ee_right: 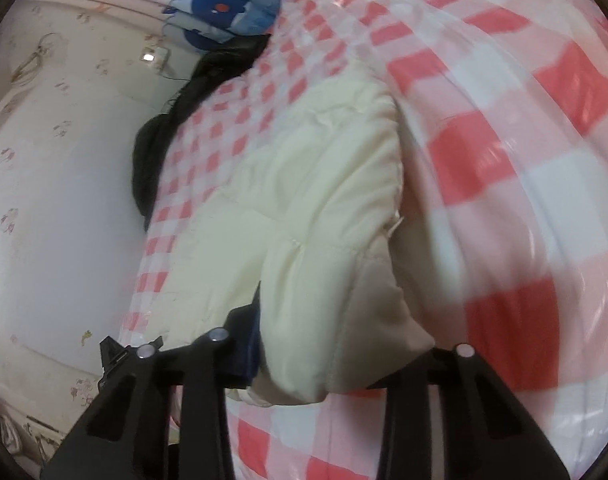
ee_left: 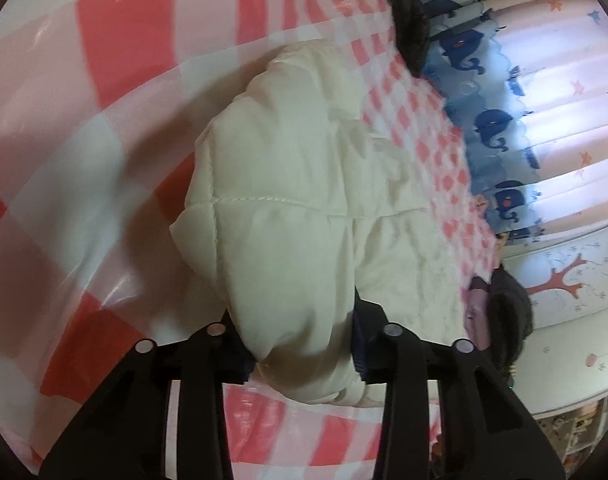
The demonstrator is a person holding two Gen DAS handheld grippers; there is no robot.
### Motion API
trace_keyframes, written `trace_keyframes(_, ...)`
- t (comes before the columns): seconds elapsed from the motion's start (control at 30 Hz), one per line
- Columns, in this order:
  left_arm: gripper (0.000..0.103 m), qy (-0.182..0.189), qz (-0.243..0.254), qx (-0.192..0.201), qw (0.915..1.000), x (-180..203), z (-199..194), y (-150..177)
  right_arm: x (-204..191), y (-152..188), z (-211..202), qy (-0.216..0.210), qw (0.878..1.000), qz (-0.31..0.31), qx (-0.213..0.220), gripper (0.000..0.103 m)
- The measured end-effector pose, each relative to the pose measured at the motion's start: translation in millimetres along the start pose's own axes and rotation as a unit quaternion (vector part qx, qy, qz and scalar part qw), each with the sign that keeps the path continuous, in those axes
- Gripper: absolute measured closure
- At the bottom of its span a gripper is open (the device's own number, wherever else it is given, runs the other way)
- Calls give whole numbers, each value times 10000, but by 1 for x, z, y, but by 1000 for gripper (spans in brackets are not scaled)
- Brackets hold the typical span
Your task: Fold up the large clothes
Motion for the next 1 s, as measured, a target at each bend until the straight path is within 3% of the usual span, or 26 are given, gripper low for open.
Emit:
trace_keyframes(0.13, 73, 484, 440, -260, 9975, 37, -12, 4, -31, -7, -25, -394, 9984, -271, 317, 72)
trace_keyframes(0.27, 74, 876, 825, -487, 9915, 71, -27, 29, -53, 0, -66, -655, 9955, -438, 529, 73)
trace_keyframes(0.4, 75, 1173, 995, -770, 9851, 81, -37, 75, -44, 40, -131, -584, 9940, -546, 742, 73)
trace_keyframes(0.53, 73, 991, 1148, -885, 9845, 64, -38, 130, -2, 91, -166, -282, 9965, -311, 723, 73)
trace_keyframes(0.6, 61, 974, 933, -898, 9868, 47, -37, 143, 36, 111, -167, -41, 9982, 0, 605, 72)
trace_keyframes(0.67, 49, 949, 567, -840, 9903, 27, -35, 146, 70, 124, -162, -306, 9971, 565, 418, 66)
trace_keyframes(0.73, 42, 921, 449, -753, 9919, 20, -31, 141, 80, 127, -158, -406, 9951, 782, 443, 49)
trace_keyframes(0.8, 32, 728, 323, -535, 9954, 18, -27, 130, 78, 124, -153, -487, 9945, 796, 474, 39)
trace_keyframes(0.87, 33, 864, 149, -534, 9947, 23, -22, 121, 68, 119, -147, -572, 9943, 736, 523, 37)
trace_keyframes(0.9, 41, 999, 37, -573, 9933, 29, -23, 120, 62, 118, -148, -607, 9941, 678, 582, 38)
trace_keyframes(0.93, 49, 882, 191, -547, 9944, 36, -26, 119, 54, 114, -150, -710, 9932, 612, 692, 42)
trace_keyframes(0.97, 65, 826, 419, -489, 9945, 43, -31, 118, 47, 111, -155, -851, 9915, 578, 795, 49)
trace_keyframes(1.0, 69, 959, 548, -470, 9928, 51, -40, 120, 41, 108, -159, -899, 9906, 536, 877, 62)
Point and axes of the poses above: each gripper's, at about its wrist camera, not at the fingertips, and z roughly the way its jaws point, x to its right, y to its underside, the point moved 8 cm from there along z, roughly the way its jaws point, and after that the axes turned 4 degrees about z, right-handed, at the moved point
